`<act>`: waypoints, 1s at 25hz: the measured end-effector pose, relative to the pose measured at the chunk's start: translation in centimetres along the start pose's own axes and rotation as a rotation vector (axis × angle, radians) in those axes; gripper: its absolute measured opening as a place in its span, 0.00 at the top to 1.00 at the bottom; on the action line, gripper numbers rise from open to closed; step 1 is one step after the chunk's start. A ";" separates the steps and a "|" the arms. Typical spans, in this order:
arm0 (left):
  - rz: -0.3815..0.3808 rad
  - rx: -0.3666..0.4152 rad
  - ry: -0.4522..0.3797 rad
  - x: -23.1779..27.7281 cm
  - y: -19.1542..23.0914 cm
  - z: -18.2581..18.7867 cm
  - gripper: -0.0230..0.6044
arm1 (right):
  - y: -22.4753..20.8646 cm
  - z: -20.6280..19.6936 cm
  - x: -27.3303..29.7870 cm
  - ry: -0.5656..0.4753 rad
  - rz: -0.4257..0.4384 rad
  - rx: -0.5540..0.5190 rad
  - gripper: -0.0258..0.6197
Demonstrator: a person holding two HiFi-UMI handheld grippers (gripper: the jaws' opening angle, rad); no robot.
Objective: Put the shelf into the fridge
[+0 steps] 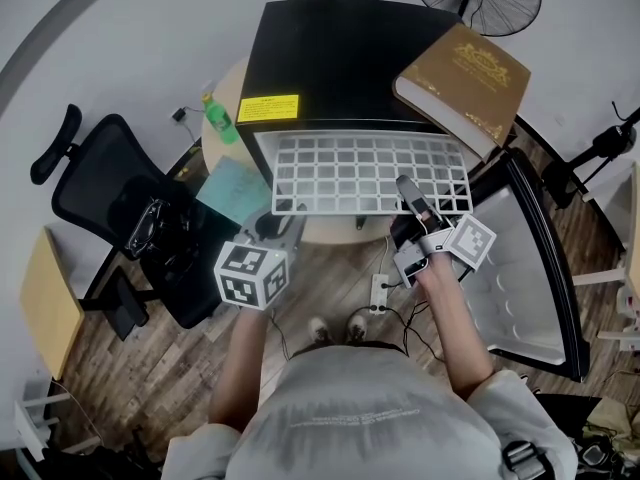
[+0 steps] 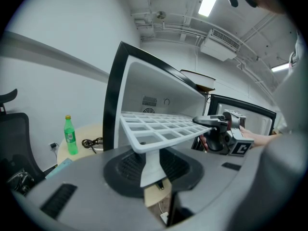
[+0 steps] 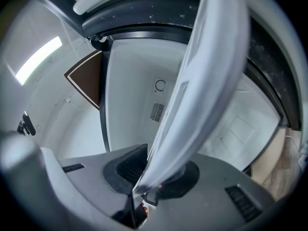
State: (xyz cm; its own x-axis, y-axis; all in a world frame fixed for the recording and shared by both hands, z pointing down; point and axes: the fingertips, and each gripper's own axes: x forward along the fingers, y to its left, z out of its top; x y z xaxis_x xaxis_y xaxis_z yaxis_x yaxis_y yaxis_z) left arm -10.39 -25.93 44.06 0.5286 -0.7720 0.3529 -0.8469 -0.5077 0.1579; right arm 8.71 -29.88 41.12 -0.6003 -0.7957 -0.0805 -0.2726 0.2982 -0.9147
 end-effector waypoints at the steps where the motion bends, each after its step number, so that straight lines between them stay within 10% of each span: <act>1: 0.003 0.000 -0.004 0.0 0.0 0.0 0.81 | 0.0 0.0 0.0 0.004 -0.001 -0.008 0.87; 25: 0.020 -0.110 -0.096 -3.7 -0.8 0.5 0.80 | 1.6 -1.7 -3.2 0.056 -0.005 -0.125 0.82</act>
State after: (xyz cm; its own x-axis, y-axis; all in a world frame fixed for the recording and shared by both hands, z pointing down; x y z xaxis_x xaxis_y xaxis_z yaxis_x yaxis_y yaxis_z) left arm -11.64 -22.87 42.19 0.5103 -0.8171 0.2683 -0.8557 -0.4511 0.2536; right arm 8.87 -25.97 40.57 -0.6387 -0.7678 -0.0505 -0.3656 0.3606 -0.8581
